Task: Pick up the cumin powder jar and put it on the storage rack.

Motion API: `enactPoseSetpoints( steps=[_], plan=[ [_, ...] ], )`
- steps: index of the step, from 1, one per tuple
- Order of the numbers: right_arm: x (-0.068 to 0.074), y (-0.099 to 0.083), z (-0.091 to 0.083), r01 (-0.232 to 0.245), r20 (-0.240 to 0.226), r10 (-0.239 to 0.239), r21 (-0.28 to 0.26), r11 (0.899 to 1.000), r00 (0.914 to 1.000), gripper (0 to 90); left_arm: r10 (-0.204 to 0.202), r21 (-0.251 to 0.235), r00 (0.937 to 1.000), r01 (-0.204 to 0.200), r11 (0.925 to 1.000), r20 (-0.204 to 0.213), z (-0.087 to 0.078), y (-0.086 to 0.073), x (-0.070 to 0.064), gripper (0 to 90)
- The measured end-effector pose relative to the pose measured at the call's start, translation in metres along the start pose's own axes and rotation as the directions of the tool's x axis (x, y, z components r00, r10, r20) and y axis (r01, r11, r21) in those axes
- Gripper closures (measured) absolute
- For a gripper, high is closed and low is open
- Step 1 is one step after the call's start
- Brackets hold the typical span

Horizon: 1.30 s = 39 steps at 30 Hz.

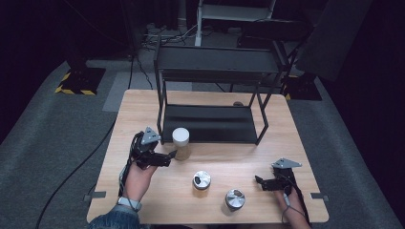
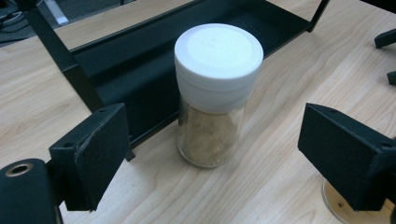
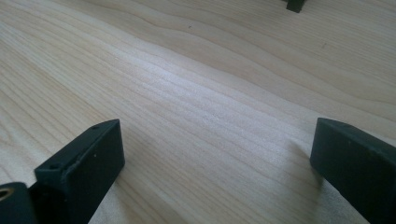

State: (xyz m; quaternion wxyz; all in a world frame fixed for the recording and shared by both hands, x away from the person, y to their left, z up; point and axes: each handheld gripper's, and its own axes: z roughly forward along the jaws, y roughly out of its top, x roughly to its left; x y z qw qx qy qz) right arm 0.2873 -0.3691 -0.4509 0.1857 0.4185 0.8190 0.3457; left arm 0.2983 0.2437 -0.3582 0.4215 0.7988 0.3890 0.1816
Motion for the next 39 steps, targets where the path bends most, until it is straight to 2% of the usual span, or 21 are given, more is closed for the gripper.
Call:
enactPoseSetpoints(
  steps=[3,11,27,37,39],
  plan=[
    [0.0,0.0,0.0,-0.001,0.001,0.001,0.0,1.0,1.0,2.2,0.009,0.007,1.0,-0.009,0.9999,0.002,0.006,0.003,0.002,8.6],
    [0.0,0.0,0.0,-0.001,0.001,0.001,0.0,1.0,1.0,2.3,0.002,-0.001,1.0,-0.002,1.0,0.009,0.018,0.009,0.004,8.5],
    [0.0,0.0,0.0,-0.001,0.001,0.001,-0.001,1.0,1.0,2.3,0.004,0.021,0.9995,-0.005,0.9998,0.032,0.043,0.024,0.006,10.3],
    [0.0,0.0,0.0,-0.001,0.001,0.001,-0.001,1.0,1.0,2.2,0.013,0.069,0.9993,-0.016,0.9975,0.034,0.059,0.03,0.008,14.1],
    [0.0,0.0,0.0,-0.001,0.001,0.001,-0.001,1.0,1.0,2.2,0.018,0.076,0.9992,-0.021,0.9969,0.036,0.062,0.031,0.008,17.5]
  ],
)
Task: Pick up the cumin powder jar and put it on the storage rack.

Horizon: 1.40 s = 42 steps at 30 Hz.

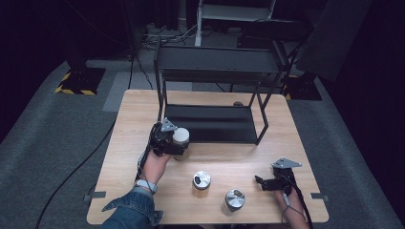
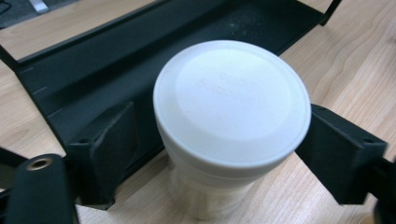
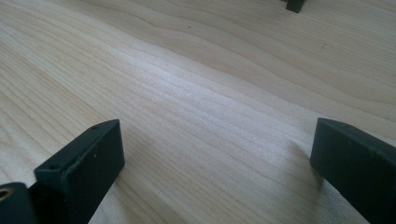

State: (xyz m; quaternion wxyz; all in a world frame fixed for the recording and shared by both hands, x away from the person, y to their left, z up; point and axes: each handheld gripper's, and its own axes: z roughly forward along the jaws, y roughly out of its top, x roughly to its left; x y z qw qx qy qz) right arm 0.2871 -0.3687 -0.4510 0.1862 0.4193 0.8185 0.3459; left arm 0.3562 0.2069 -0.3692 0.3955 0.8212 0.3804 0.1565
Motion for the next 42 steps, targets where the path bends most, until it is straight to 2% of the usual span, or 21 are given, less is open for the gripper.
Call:
enactPoseSetpoints(
  steps=[8,16,27,32,37,42],
  plan=[
    [0.0,0.0,0.0,0.0,0.0,0.0,0.0,1.0,1.0,2.2,0.001,0.004,0.9996,-0.001,1.0,0.027,0.001,0.001,0.004,32.8],
    [0.0,0.0,0.0,-0.001,0.0,0.001,0.0,1.0,1.0,2.3,0.027,0.035,0.9995,-0.027,0.999,0.013,-0.001,0.012,-0.001,33.2],
    [0.0,0.0,0.0,0.0,0.0,0.0,0.001,1.0,1.0,2.2,0.026,0.013,0.9995,-0.026,0.9996,0.016,-0.012,0.036,-0.003,33.2],
    [0.0,0.0,0.0,0.0,0.0,0.0,0.001,1.0,1.0,2.2,0.021,0.006,0.9996,-0.021,0.9998,0.021,-0.013,0.049,0.0,33.3],
    [0.0,0.0,0.0,0.0,0.0,0.0,0.001,1.0,1.0,2.2,0.033,0.007,0.9993,-0.033,0.9994,0.015,-0.012,0.064,0.0,33.3],
    [0.0,0.0,0.0,0.0,0.0,0.0,0.001,1.0,1.0,2.2,0.02,0.012,0.9994,-0.02,0.9997,0.029,-0.007,0.079,0.007,33.3]
  ],
)
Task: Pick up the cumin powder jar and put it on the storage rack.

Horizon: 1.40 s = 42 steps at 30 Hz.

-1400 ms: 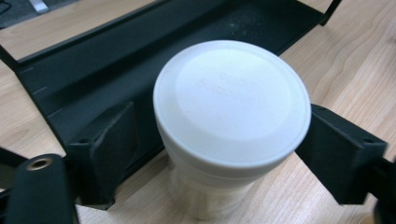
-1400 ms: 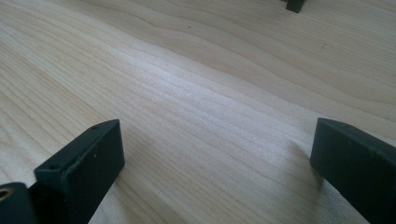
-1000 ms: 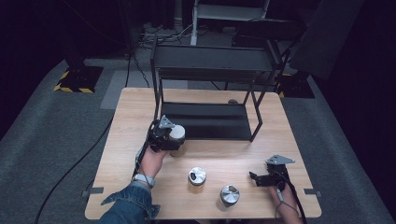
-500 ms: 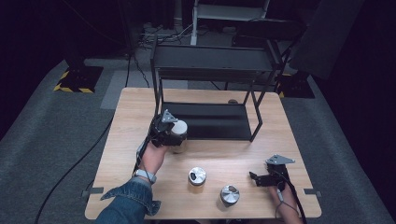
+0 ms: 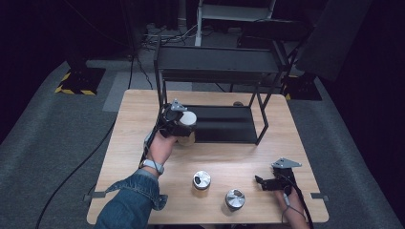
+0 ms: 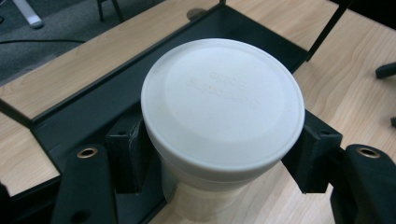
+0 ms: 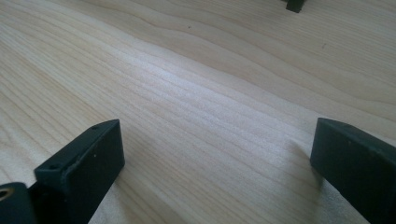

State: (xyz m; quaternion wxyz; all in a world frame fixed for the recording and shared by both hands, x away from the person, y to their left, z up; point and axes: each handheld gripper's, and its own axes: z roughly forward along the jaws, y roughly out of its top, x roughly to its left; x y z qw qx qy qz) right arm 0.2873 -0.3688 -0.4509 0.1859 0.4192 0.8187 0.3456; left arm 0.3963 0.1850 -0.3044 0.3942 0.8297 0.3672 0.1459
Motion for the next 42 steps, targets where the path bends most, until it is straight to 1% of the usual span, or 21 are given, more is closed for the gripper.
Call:
enactPoseSetpoints(
  steps=[4,6,8,11,13,17,21,23,24,28,31,32,35,39,42],
  plan=[
    [0.0,0.0,0.0,0.0,0.0,0.0,0.0,1.0,1.0,2.2,0.007,0.004,0.9999,-0.007,1.0,-0.01,0.005,0.011,0.003,33.2],
    [0.0,0.0,0.0,-0.001,0.0,0.001,0.0,1.0,1.0,2.2,-0.005,-0.001,1.0,0.005,1.0,-0.008,0.008,0.015,0.006,33.3],
    [0.0,0.0,0.0,-0.001,0.0,0.001,0.0,1.0,1.0,2.2,-0.007,-0.002,1.0,0.007,1.0,-0.006,0.012,0.019,0.008,33.2],
    [0.0,0.0,0.0,-0.001,0.0,0.001,0.0,1.0,1.0,2.2,-0.01,0.009,0.9999,0.01,0.9999,0.002,0.019,0.024,0.012,33.3],
    [0.0,0.0,0.0,-0.001,0.0,0.001,0.0,1.0,1.0,2.2,-0.022,0.012,0.9997,0.022,0.9997,0.006,0.024,0.026,0.015,33.2],
    [0.0,0.0,0.0,0.0,0.0,0.0,0.0,1.0,1.0,2.2,-0.023,0.032,0.9997,0.023,0.9992,-0.003,0.034,0.03,0.017,33.2],
    [0.0,0.0,0.0,0.0,0.0,0.0,0.0,1.0,1.0,2.2,-0.038,0.05,0.9993,0.038,0.998,-0.003,0.043,0.032,0.021,33.2],
    [0.0,0.0,0.0,0.0,0.0,0.0,0.0,1.0,1.0,2.2,-0.04,0.065,0.9991,0.04,0.9971,-0.012,0.047,0.034,0.022,33.2],
    [0.0,0.0,0.0,0.0,0.0,0.0,0.0,1.0,1.0,2.2,-0.032,0.076,0.9993,0.033,0.9966,-0.018,0.048,0.036,0.022,33.2],
    [0.0,0.0,0.0,0.0,0.0,0.0,0.0,1.0,1.0,2.2,-0.047,0.091,0.9985,0.049,0.9946,-0.028,0.054,0.038,0.023,33.2],
    [0.0,0.0,0.0,0.0,0.0,0.0,0.0,1.0,1.0,2.2,-0.047,0.107,0.9984,0.05,0.993,-0.032,0.058,0.039,0.025,33.2],
    [0.0,0.0,0.0,0.0,0.0,0.0,0.0,1.0,1.0,2.2,-0.055,0.107,0.998,0.058,0.9926,-0.03,0.06,0.038,0.026,33.2],
    [0.0,0.0,0.0,0.0,0.001,0.0,0.0,1.0,1.0,2.2,-0.051,0.114,0.998,0.055,0.992,-0.037,0.062,0.038,0.027,33.2],
    [0.0,0.0,0.0,0.0,0.001,0.0,0.0,1.0,1.0,2.2,-0.064,0.117,0.9973,0.068,0.9908,-0.038,0.065,0.037,0.029,33.2],
    [0.0,0.0,0.0,0.0,0.001,0.0,0.0,1.0,1.0,2.2,-0.061,0.13,0.997,0.067,0.9893,-0.047,0.067,0.038,0.03,33.2]
  ],
)
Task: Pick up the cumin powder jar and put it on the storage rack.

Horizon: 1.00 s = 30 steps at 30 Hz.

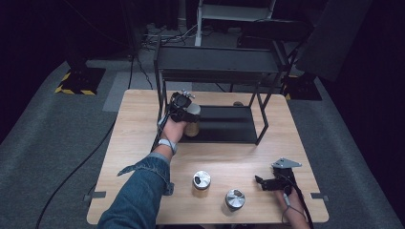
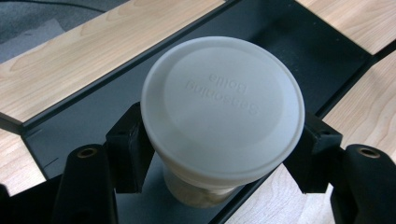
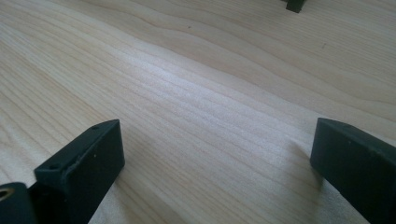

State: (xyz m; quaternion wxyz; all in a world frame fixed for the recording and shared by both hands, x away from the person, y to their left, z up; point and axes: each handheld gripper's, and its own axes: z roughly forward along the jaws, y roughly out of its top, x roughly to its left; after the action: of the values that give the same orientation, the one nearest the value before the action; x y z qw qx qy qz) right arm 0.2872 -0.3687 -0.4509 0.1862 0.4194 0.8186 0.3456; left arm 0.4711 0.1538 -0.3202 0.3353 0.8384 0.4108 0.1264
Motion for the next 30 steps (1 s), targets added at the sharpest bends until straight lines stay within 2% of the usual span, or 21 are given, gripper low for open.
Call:
enactPoseSetpoints(
  steps=[8,18,20,24,30],
  plan=[
    [0.0,0.0,0.0,-0.001,0.0,0.001,0.001,1.0,1.0,2.2,0.011,0.015,0.9999,-0.011,0.9998,-0.003,0.004,0.002,-0.002,33.2],
    [0.0,0.0,0.0,0.0,0.0,0.0,0.0,1.0,1.0,2.2,0.012,0.009,0.9999,-0.012,0.9999,-0.012,0.003,0.0,-0.002,32.5],
    [0.0,0.0,0.0,0.0,0.001,0.0,0.0,1.0,1.0,2.1,0.005,-0.003,0.9997,-0.005,1.0,-0.023,0.0,-0.001,-0.004,26.3],
    [0.001,0.0,0.0,-0.002,0.001,0.002,0.001,1.0,1.0,1.9,0.001,-0.022,0.9995,-0.002,0.9997,-0.032,-0.009,-0.002,-0.008,19.6],
    [0.001,0.001,0.001,-0.002,0.001,0.002,0.003,1.0,1.0,1.6,0.022,-0.045,0.9983,-0.024,0.9987,-0.055,-0.03,-0.01,-0.017,12.9]
  ],
)
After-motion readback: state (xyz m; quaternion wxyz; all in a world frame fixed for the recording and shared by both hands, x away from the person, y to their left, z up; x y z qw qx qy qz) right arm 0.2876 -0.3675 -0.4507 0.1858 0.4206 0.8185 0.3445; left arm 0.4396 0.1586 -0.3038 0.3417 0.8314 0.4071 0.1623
